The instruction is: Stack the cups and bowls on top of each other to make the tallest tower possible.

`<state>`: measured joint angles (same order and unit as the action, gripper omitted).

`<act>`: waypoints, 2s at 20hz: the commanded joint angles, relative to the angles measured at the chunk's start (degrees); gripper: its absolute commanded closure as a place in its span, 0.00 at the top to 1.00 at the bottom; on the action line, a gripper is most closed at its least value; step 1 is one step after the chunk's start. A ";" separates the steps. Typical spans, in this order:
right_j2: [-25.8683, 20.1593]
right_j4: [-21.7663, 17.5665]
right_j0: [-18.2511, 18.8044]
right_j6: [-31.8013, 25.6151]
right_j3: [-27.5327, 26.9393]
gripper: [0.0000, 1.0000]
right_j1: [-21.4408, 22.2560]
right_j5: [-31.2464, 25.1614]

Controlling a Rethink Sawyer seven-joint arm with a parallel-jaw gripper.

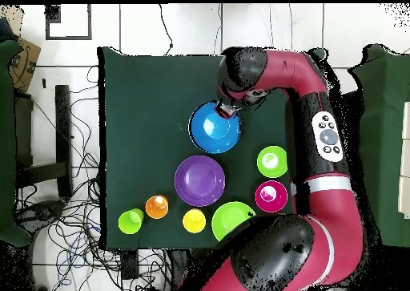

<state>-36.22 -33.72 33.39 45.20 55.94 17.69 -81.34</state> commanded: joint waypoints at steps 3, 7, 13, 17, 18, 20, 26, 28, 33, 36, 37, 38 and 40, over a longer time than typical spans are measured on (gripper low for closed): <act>-0.68 -3.16 -1.11 -14.78 -0.93 0.00 0.80 -1.66; -0.55 -4.11 -0.90 -16.31 -0.80 0.00 1.03 -1.20; -0.41 -5.17 -0.69 -18.01 -1.01 0.00 0.95 -1.09; -0.41 -6.00 -0.55 -19.78 -1.22 0.00 0.99 -1.04; -0.45 -6.14 -0.50 -20.21 -1.26 0.00 1.04 -1.03; -0.56 -6.20 -0.29 -20.90 -1.19 0.00 1.27 -1.18; -0.69 -6.46 0.12 -22.25 -1.26 0.00 1.50 -1.60; -0.74 -6.48 0.20 -22.56 -1.40 0.00 1.61 -1.89; -1.00 -6.73 0.12 -23.79 -2.18 0.00 1.81 -2.93; -1.14 -6.90 -0.01 -24.58 -2.83 0.00 1.87 -3.71; -1.16 -6.81 0.09 -24.84 -2.77 0.00 1.99 -3.78; -1.14 -6.76 0.07 -24.76 -2.70 0.00 1.98 -3.63; -1.01 -6.58 0.04 -24.35 -2.48 0.00 1.80 -3.07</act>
<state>-36.22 -34.72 33.61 43.17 55.95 17.84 -81.55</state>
